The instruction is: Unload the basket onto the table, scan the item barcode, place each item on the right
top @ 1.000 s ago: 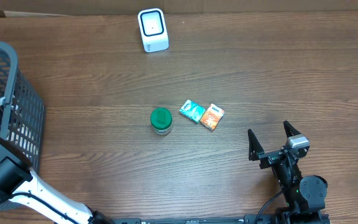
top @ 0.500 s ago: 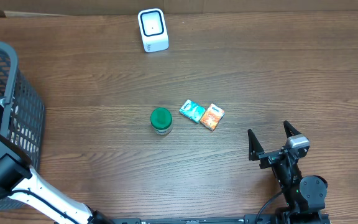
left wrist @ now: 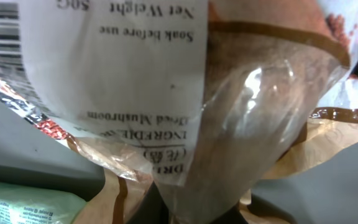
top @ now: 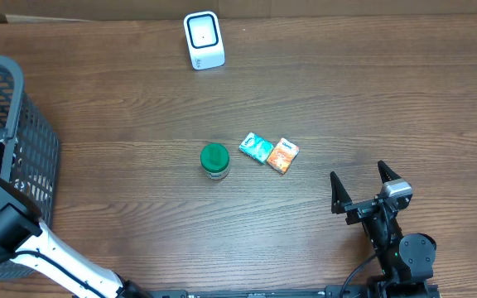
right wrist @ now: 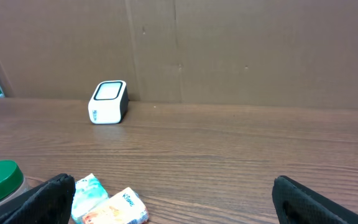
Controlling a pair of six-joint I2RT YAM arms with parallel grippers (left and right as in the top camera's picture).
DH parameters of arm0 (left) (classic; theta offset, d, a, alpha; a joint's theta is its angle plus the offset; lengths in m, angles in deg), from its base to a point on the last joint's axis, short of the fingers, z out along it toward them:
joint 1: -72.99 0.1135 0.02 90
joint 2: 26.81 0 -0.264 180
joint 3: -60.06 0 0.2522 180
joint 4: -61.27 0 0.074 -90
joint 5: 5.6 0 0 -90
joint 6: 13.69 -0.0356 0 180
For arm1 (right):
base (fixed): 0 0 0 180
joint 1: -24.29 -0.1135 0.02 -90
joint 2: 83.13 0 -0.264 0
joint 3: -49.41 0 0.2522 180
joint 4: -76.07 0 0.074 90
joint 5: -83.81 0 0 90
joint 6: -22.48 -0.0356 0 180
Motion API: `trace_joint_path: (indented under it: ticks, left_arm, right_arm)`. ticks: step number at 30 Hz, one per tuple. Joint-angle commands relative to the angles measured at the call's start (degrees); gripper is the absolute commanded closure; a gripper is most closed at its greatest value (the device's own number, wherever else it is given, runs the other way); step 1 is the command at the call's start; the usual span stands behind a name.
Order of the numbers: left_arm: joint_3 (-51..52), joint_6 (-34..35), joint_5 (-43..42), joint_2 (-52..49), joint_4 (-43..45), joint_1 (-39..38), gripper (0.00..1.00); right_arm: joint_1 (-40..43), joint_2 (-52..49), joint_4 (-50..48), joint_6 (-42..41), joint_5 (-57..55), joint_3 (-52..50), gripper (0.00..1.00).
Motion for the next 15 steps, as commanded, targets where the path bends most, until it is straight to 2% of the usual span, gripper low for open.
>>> trace_joint_path:
  ticks: [1,8,15]
  left_arm:
    - [-4.7,0.6,-3.2,-1.6,-2.5,0.0,0.96]
    - [-13.4,2.1,-6.3,1.0,-7.8,0.0,0.96]
    - [-14.3,3.6,-8.3,5.2,-9.1,0.0,0.96]
  right_arm:
    - [-0.4,0.4,-0.2,0.3,-0.5,-0.6,0.00]
    - [-0.4,0.5,-0.2,0.3,-0.5,-0.6,0.00]
    - [-0.4,0.4,-0.2,0.3,-0.5,-0.6,0.00]
